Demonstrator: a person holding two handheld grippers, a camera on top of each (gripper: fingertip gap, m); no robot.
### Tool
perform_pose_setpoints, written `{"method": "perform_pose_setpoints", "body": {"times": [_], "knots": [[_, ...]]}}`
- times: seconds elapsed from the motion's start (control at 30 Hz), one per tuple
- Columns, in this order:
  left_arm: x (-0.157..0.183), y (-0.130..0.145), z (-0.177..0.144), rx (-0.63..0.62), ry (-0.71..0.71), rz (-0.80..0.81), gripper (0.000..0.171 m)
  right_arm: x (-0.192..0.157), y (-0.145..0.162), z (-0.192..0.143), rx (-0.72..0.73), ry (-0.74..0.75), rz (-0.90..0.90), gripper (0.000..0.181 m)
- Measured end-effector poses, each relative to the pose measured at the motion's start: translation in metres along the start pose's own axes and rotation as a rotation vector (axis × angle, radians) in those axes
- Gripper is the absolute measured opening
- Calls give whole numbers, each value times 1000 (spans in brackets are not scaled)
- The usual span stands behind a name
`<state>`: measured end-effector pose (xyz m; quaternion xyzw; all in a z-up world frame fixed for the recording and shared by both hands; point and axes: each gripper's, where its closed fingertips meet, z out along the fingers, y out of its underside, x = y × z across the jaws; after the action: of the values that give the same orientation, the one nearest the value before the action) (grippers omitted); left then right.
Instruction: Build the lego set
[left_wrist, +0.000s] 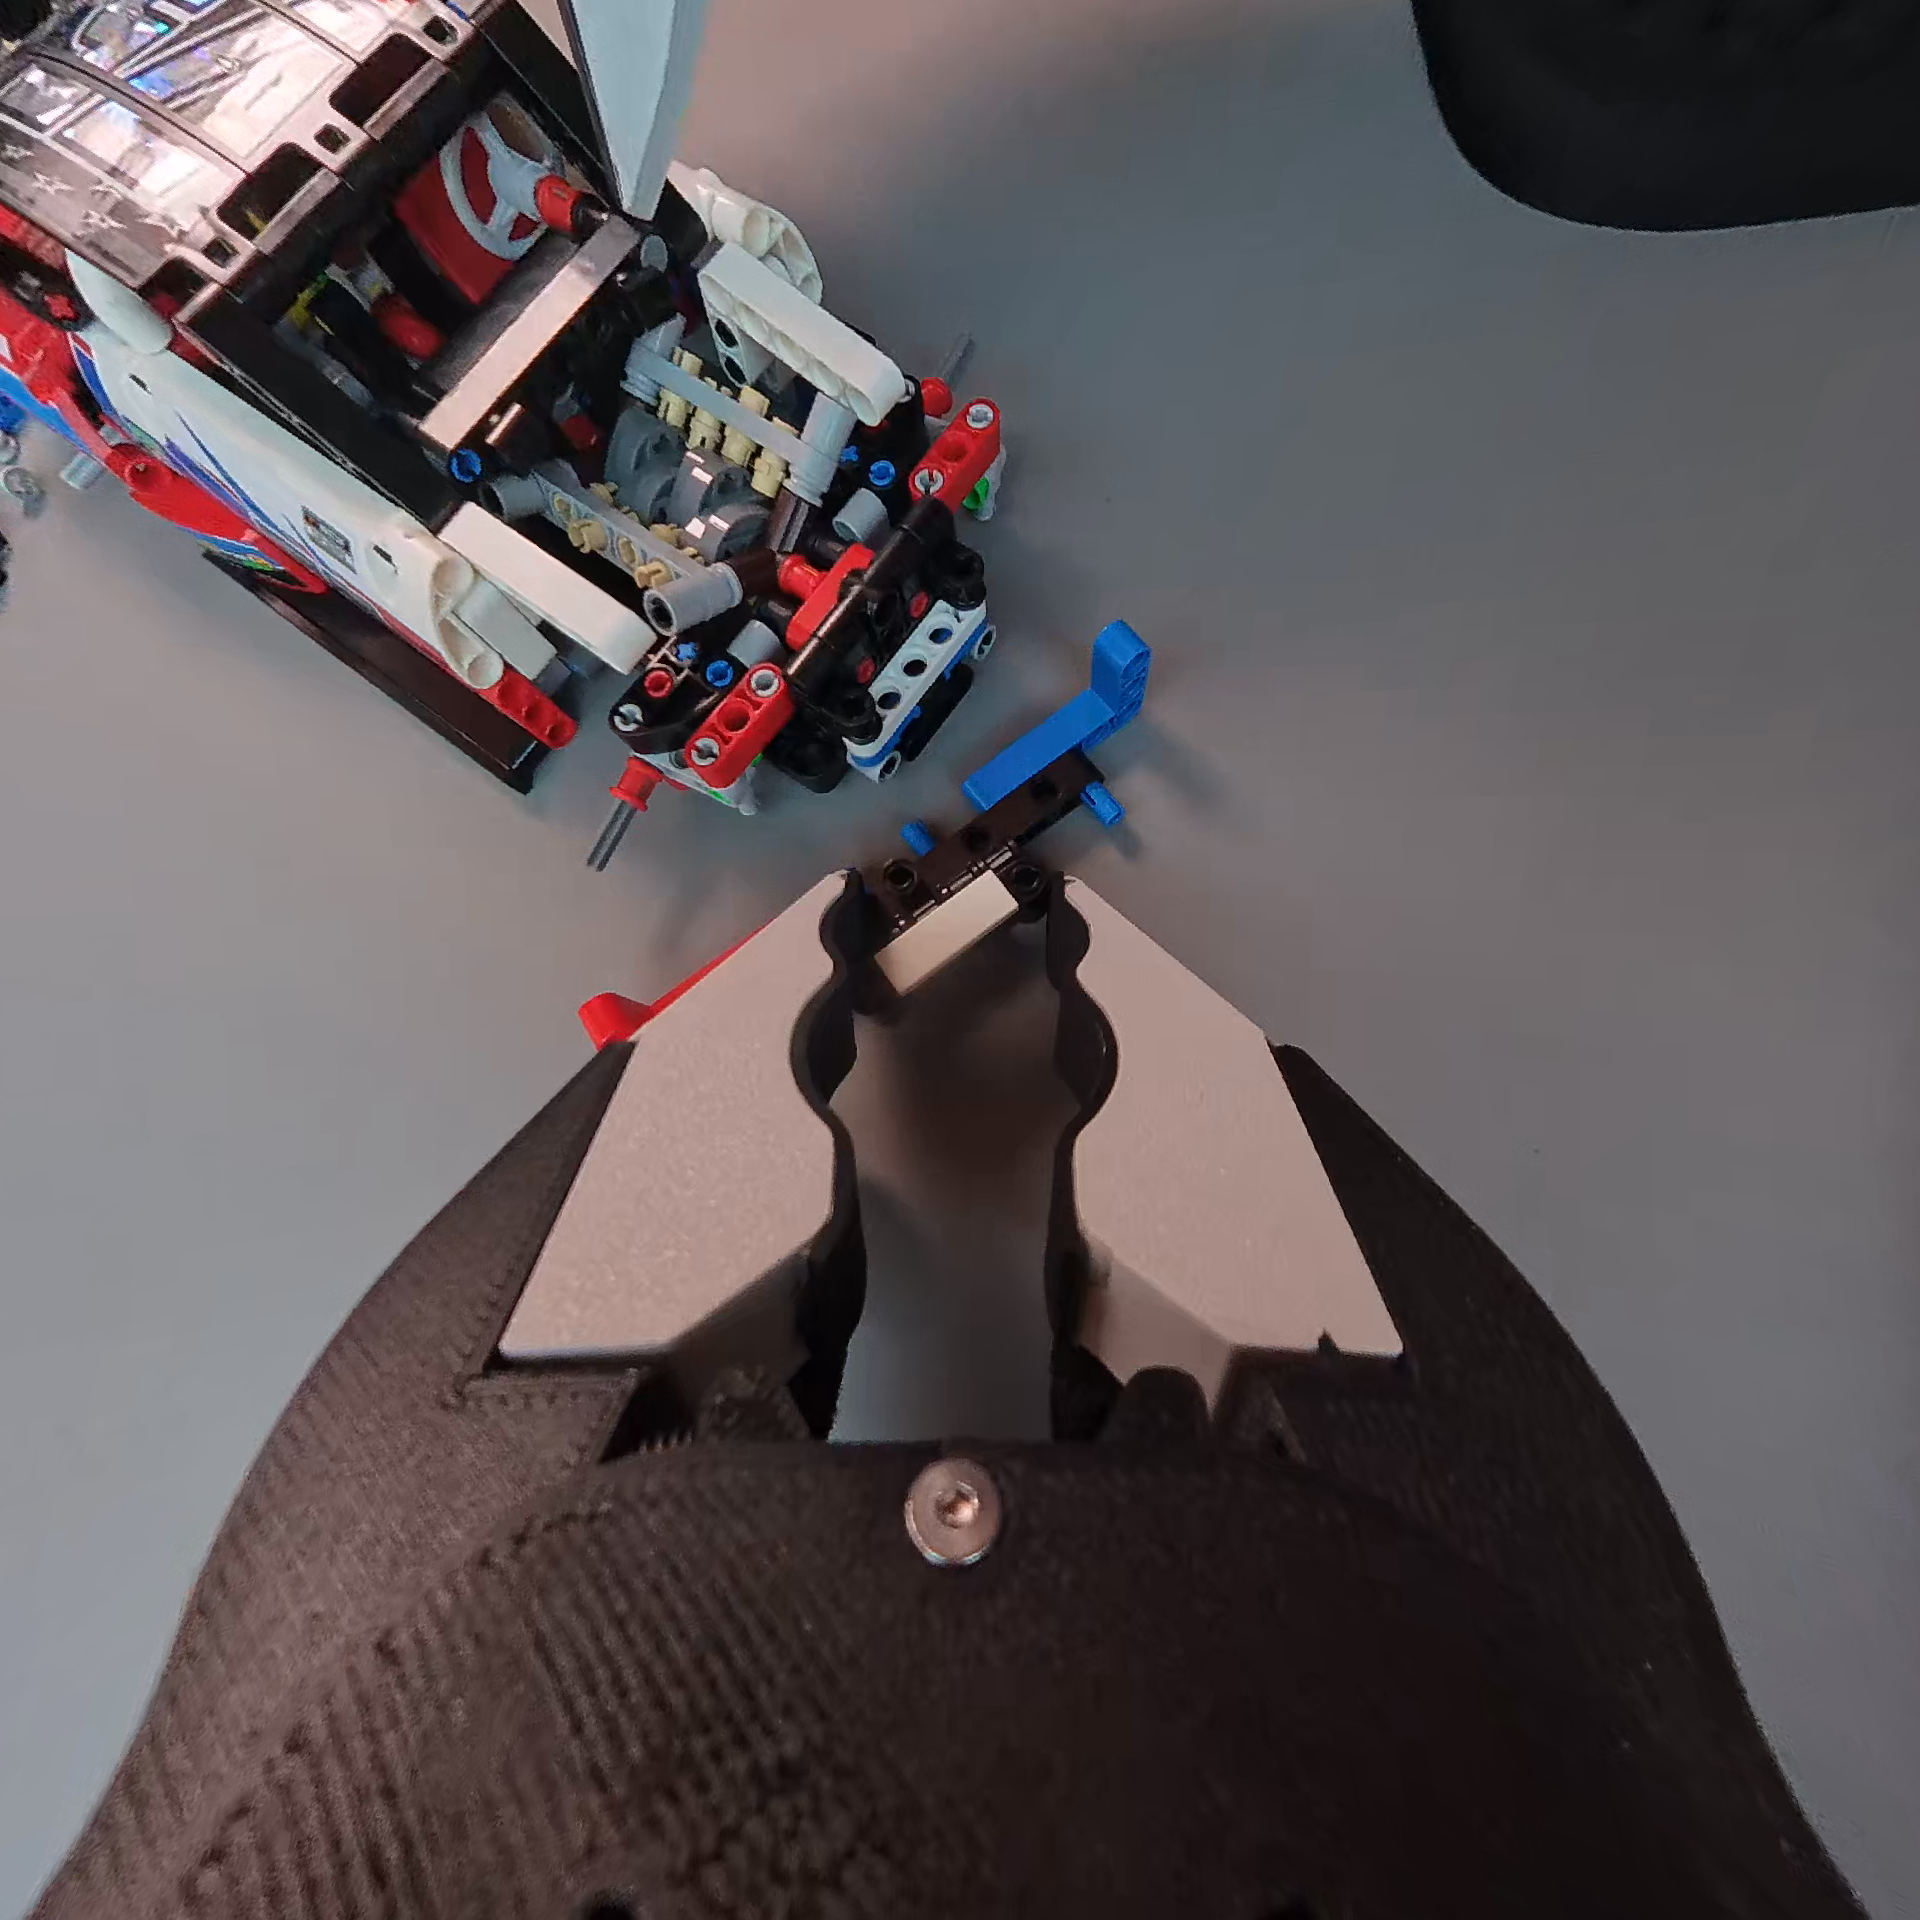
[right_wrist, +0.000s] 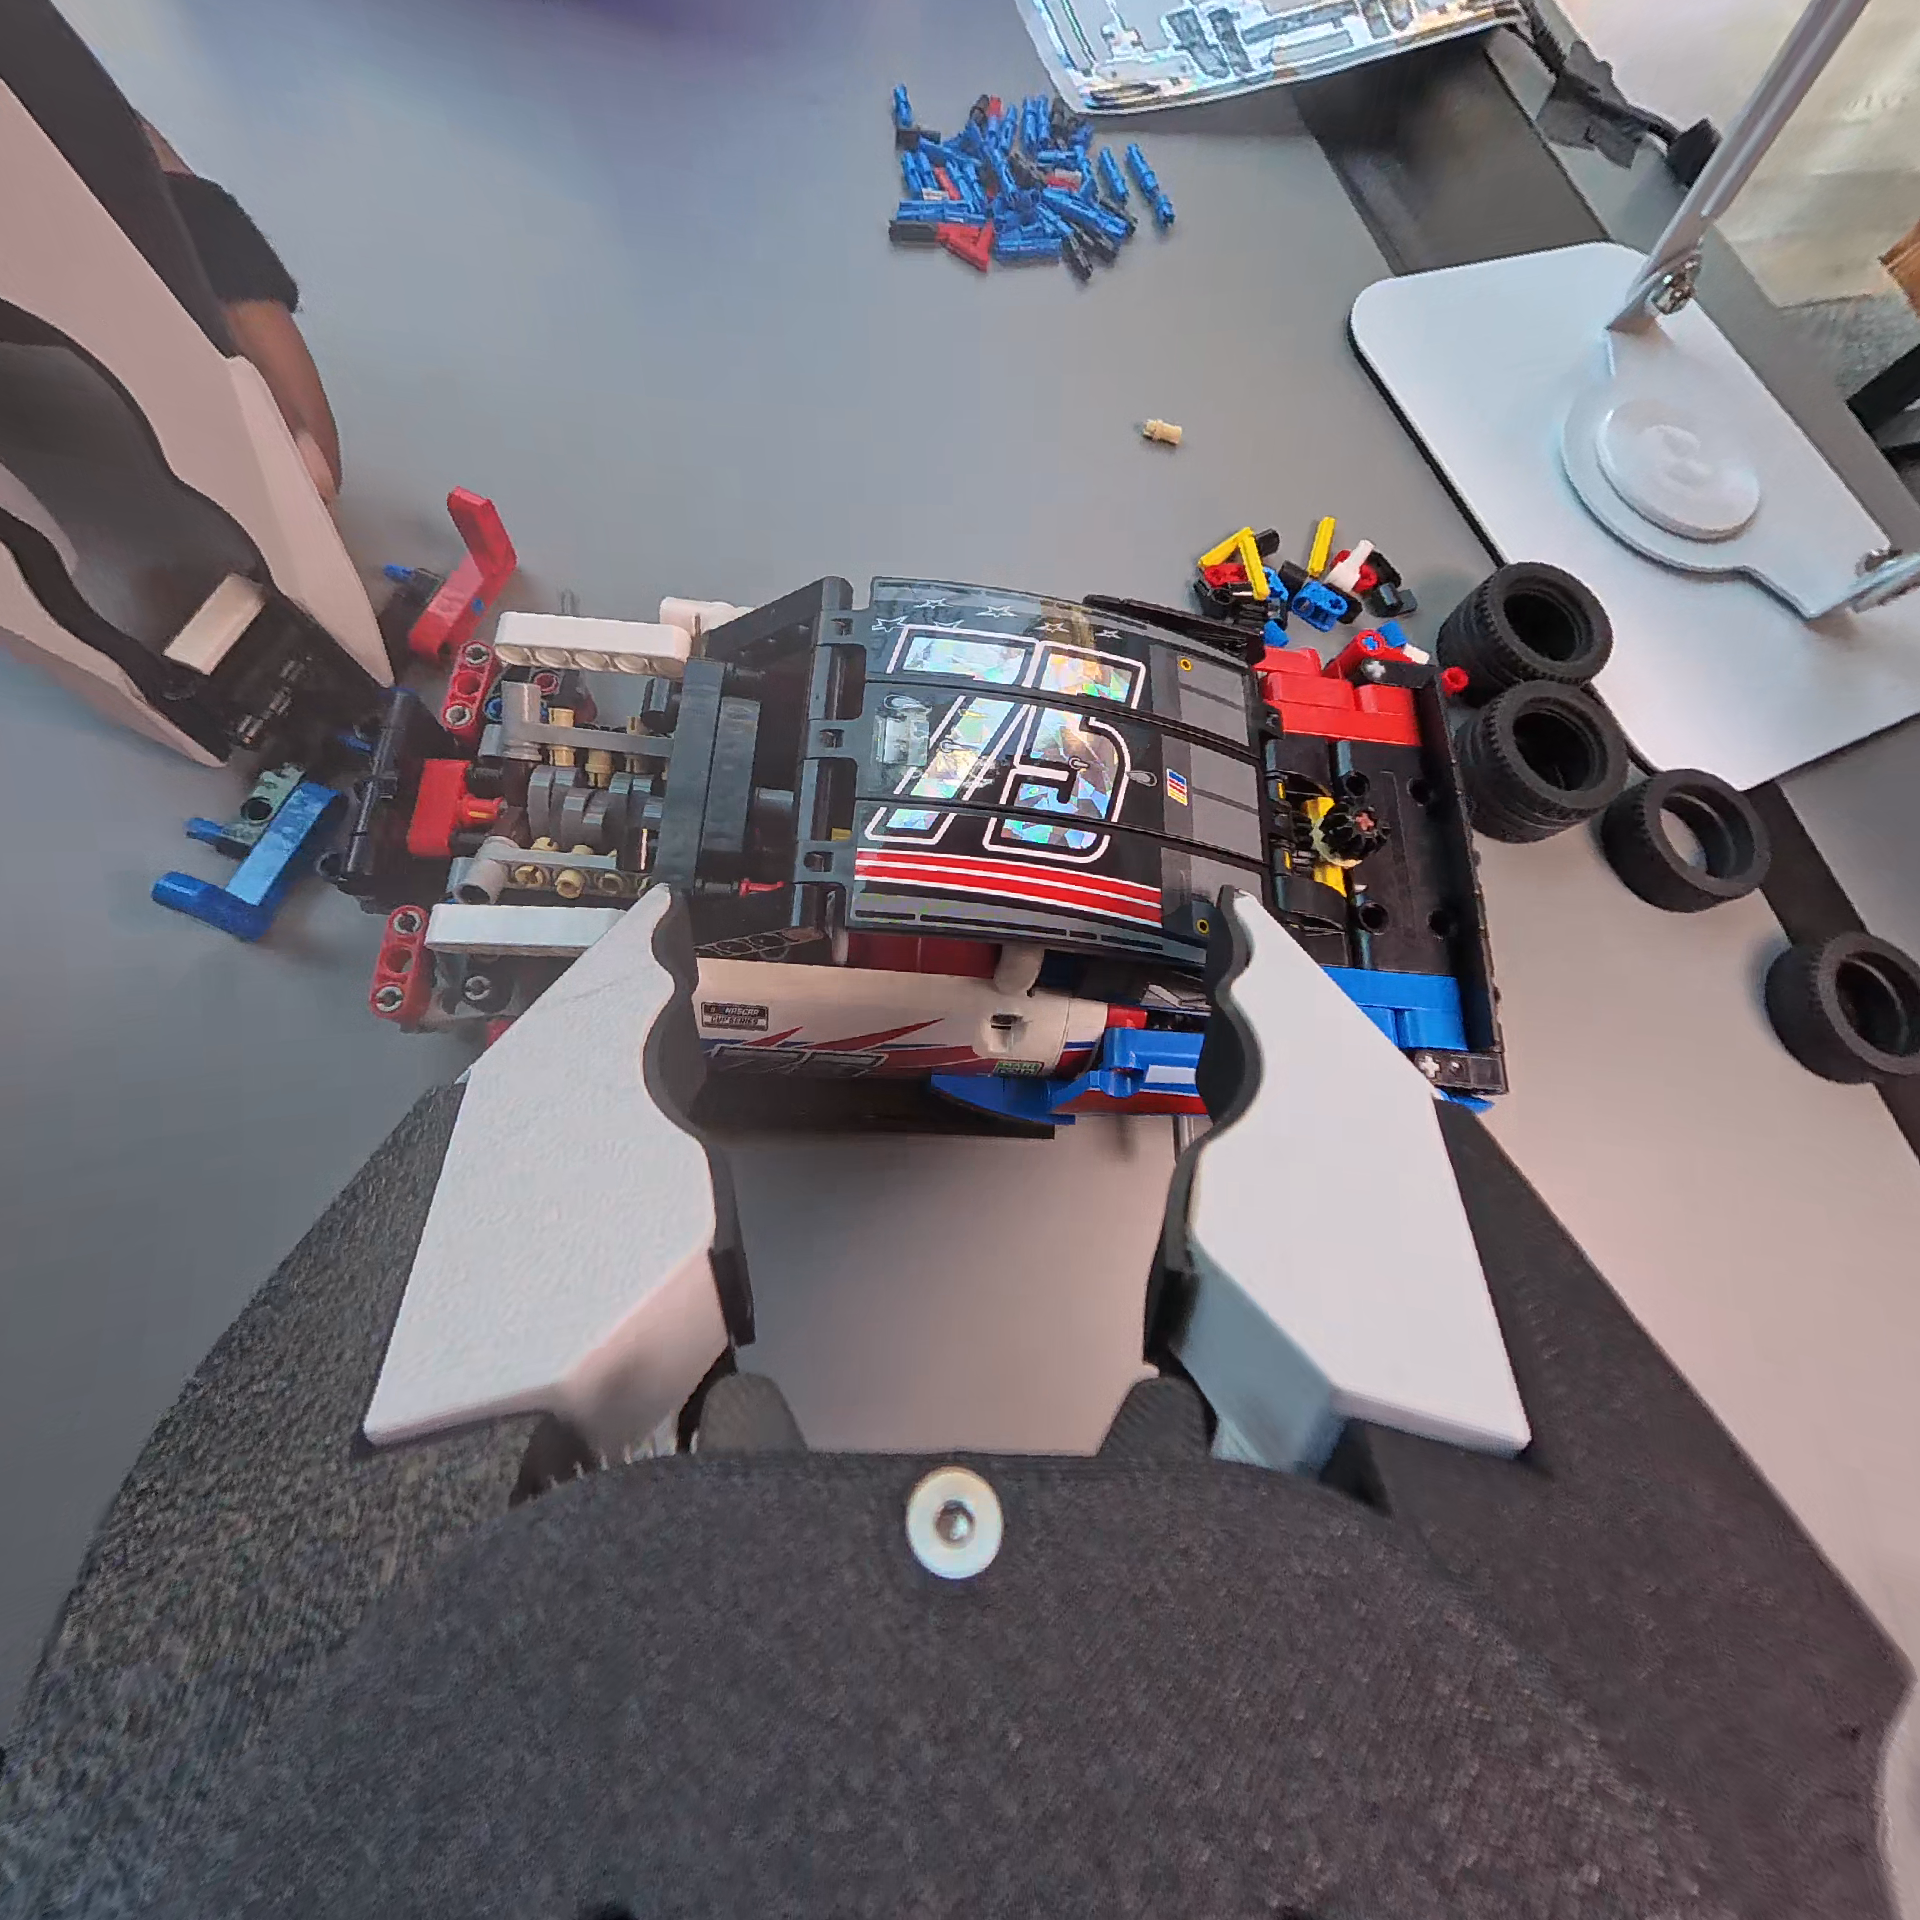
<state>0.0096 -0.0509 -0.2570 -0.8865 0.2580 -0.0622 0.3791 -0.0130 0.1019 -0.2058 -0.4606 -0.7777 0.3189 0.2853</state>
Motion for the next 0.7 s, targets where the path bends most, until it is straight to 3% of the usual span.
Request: {"method": "perform_pose_setpoints", "body": {"times": [0.13, 0.27, 0.43, 0.57, 0.7], "knots": [[4, -1, 0, 6, -3, -12, 34, 5, -4, 0, -4, -16, 0, 91], [18, -1, -6, 35, 99, -41, 42, -13, -33, -21, 159, 11, 68, 80], [33, 3, -25, 74, 263, 22, 39, -77, -22, -39, 146, 40, 52, 54], [19, 13, -37, 79, 238, 124, 42, -146, -1, -28, 48, -30, 73, 46], [-4, 27, -37, 50, 212, 118, 46, -171, 15, -7, -72, -36, 24, 44]]}}
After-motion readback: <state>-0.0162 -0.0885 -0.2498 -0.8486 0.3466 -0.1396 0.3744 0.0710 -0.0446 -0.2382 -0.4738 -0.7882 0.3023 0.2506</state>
